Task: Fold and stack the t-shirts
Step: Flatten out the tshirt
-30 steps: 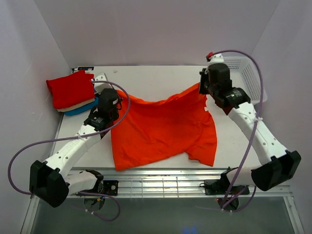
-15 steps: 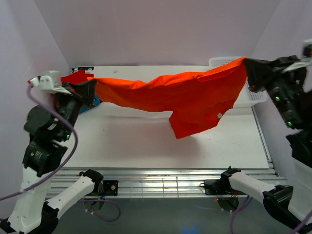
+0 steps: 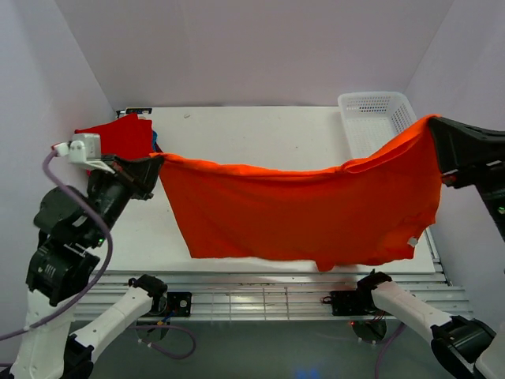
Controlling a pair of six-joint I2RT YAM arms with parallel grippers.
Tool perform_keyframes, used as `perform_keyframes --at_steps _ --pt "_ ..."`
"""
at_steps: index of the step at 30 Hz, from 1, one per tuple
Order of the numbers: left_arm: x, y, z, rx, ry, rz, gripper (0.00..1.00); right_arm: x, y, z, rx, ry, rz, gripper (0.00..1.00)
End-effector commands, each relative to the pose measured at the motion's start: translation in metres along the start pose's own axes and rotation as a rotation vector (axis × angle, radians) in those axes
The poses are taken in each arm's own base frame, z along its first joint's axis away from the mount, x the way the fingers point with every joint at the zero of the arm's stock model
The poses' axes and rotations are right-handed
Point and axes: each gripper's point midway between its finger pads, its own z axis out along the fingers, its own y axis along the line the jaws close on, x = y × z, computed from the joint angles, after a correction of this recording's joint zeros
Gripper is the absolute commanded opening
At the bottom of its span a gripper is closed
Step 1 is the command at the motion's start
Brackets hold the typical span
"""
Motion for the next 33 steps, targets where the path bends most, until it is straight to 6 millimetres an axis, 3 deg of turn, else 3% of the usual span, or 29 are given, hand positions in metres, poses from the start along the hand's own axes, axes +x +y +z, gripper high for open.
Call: perform_keyframes --at_steps 1,2,4,5,6,8,9,10,11,12,13,14,15,17,18,20,21,23,24,26,27,28,29,30,31,33 --pt "0.043 0.039 0.030 -0.179 0.104 -0.002 0.00 0.047 -0.018 0.039 0.065 0.105 -0.007 0.08" --pt "0.061 0.052 0.038 -0.222 0.135 0.011 0.00 0.071 -0.030 0.050 0.112 0.156 -0.020 0.08" --pt "0.076 0.070 0.057 -0.282 0.133 0.044 0.00 0.098 -0.043 0.070 0.151 0.196 -0.055 0.08" --pt "0.098 0.084 0.065 -0.321 0.173 0.063 0.00 0.131 -0.056 0.080 0.197 0.262 -0.074 0.08" --pt "0.104 0.088 0.075 -0.326 0.168 0.083 0.00 0.151 -0.063 0.095 0.213 0.287 -0.088 0.08" --pt "0.137 0.109 0.097 -0.383 0.229 0.118 0.00 0.188 -0.078 0.110 0.254 0.345 -0.126 0.08" --pt "0.152 0.117 0.108 -0.388 0.235 0.146 0.00 0.228 -0.089 0.126 0.270 0.404 -0.144 0.08" --pt "0.176 0.134 0.121 -0.436 0.279 0.172 0.00 0.249 -0.094 0.133 0.270 0.432 -0.153 0.08" --pt "0.185 0.140 0.132 -0.441 0.280 0.174 0.00 0.269 -0.100 0.140 0.269 0.461 -0.163 0.08" --pt "0.200 0.148 0.138 -0.457 0.309 0.183 0.00 0.315 -0.112 0.147 0.279 0.547 -0.169 0.08" --pt "0.210 0.155 0.146 -0.476 0.316 0.184 0.00 0.327 -0.122 0.156 0.293 0.545 -0.172 0.08" --pt "0.235 0.172 0.155 -0.518 0.361 0.209 0.00 0.347 -0.130 0.161 0.301 0.575 -0.173 0.08" --pt "0.238 0.178 0.167 -0.526 0.339 0.213 0.00 0.384 -0.143 0.166 0.318 0.643 -0.175 0.08" --pt "0.261 0.201 0.187 -0.576 0.352 0.265 0.00 0.409 -0.161 0.176 0.333 0.667 -0.176 0.08" --pt "0.266 0.209 0.193 -0.593 0.352 0.286 0.00 0.440 -0.176 0.178 0.349 0.724 -0.183 0.08" --pt "0.278 0.233 0.211 -0.627 0.345 0.324 0.00 0.456 -0.185 0.193 0.340 0.737 -0.182 0.08" --pt "0.280 0.240 0.216 -0.640 0.345 0.330 0.00 0.483 -0.197 0.195 0.348 0.787 -0.190 0.08" --pt "0.274 0.253 0.231 -0.660 0.314 0.331 0.00 0.487 -0.205 0.213 0.357 0.774 -0.197 0.08" --pt "0.287 0.264 0.236 -0.666 0.343 0.335 0.00 0.506 -0.214 0.214 0.364 0.805 -0.200 0.08" --pt "0.278 0.278 0.251 -0.684 0.324 0.327 0.00 0.503 -0.220 0.232 0.367 0.777 -0.211 0.08" --pt "0.289 0.289 0.255 -0.695 0.350 0.336 0.00 0.517 -0.227 0.235 0.375 0.795 -0.213 0.08" --pt "0.289 0.294 0.259 -0.697 0.352 0.335 0.00 0.519 -0.230 0.239 0.378 0.790 -0.216 0.08" --pt "0.280 0.300 0.268 -0.701 0.329 0.327 0.00 0.512 -0.231 0.252 0.373 0.764 -0.220 0.08" --pt "0.279 0.307 0.272 -0.709 0.327 0.327 0.00 0.529 -0.238 0.251 0.382 0.794 -0.217 0.08" --pt "0.288 0.315 0.275 -0.713 0.344 0.325 0.00 0.530 -0.241 0.254 0.391 0.792 -0.220 0.08" --pt "0.277 0.328 0.283 -0.733 0.315 0.311 0.00 0.536 -0.245 0.264 0.392 0.772 -0.223 0.08"
